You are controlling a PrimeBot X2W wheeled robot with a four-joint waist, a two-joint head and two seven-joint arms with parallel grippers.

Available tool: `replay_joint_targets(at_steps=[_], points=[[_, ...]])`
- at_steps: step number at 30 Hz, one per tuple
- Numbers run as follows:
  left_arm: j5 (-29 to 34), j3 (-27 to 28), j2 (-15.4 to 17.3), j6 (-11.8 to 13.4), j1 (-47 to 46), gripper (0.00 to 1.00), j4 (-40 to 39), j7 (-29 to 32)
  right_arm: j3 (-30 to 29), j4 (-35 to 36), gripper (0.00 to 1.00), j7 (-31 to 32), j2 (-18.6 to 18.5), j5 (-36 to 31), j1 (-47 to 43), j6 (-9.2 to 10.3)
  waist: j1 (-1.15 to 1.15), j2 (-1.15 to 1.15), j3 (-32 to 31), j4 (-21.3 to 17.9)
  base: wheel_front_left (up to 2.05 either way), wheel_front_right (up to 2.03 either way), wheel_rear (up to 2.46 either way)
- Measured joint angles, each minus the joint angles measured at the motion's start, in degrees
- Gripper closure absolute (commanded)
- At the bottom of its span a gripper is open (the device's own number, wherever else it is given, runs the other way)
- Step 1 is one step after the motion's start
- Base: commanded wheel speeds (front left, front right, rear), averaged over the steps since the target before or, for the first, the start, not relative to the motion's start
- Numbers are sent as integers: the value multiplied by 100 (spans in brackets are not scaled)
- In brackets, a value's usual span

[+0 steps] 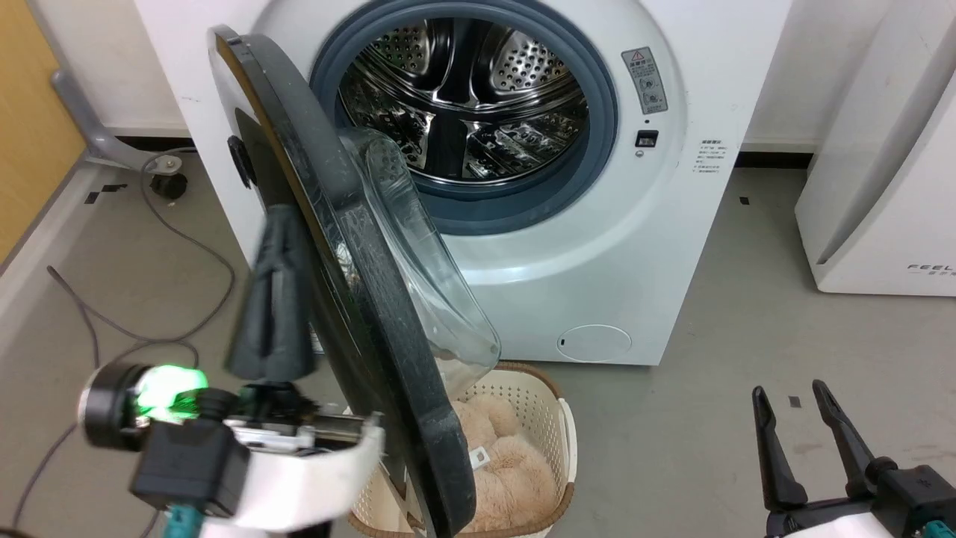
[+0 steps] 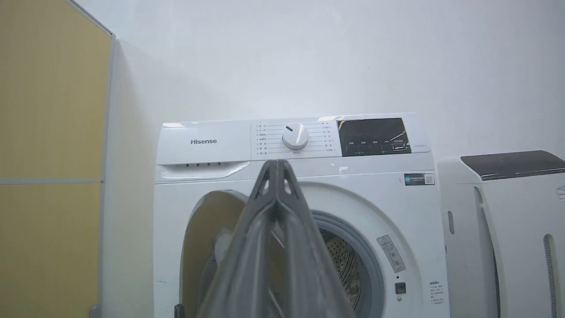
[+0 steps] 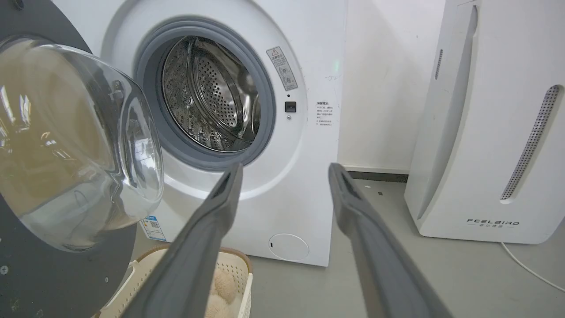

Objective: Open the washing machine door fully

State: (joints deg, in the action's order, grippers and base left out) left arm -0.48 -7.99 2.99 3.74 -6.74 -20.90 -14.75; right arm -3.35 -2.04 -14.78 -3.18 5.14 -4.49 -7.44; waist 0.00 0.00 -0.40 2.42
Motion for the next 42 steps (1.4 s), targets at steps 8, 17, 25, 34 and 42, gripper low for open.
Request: replay_joint_targets(at_steps=[8, 17, 25, 34, 42], points=[[90, -946, -13, -199, -64, 100, -324, 0, 20, -1, 0, 0, 1, 0, -8, 0, 0, 0, -40, 20, 0, 0, 0], [88, -1840, -16, -391, -27, 100, -67, 0, 58, -2, 0, 1, 1, 8, -28, 0, 0, 0, -59, 53, 0, 0, 0], [88, -2499, -18, -546, 210, 100, 320, 0, 59, -4, 0, 1, 2, 9, -29, 0, 0, 0, -35, 95, 0, 0, 0], [85, -2873, -9, -575, 531, 100, 856, 0, 58, -12, 0, 1, 3, 9, -28, 0, 0, 0, 12, 138, 0, 0, 0], [27, -2929, 55, -446, 837, 100, 1370, 0, 37, -47, 0, 0, 3, 8, -27, 0, 0, 0, 59, 168, 0, 0, 0]])
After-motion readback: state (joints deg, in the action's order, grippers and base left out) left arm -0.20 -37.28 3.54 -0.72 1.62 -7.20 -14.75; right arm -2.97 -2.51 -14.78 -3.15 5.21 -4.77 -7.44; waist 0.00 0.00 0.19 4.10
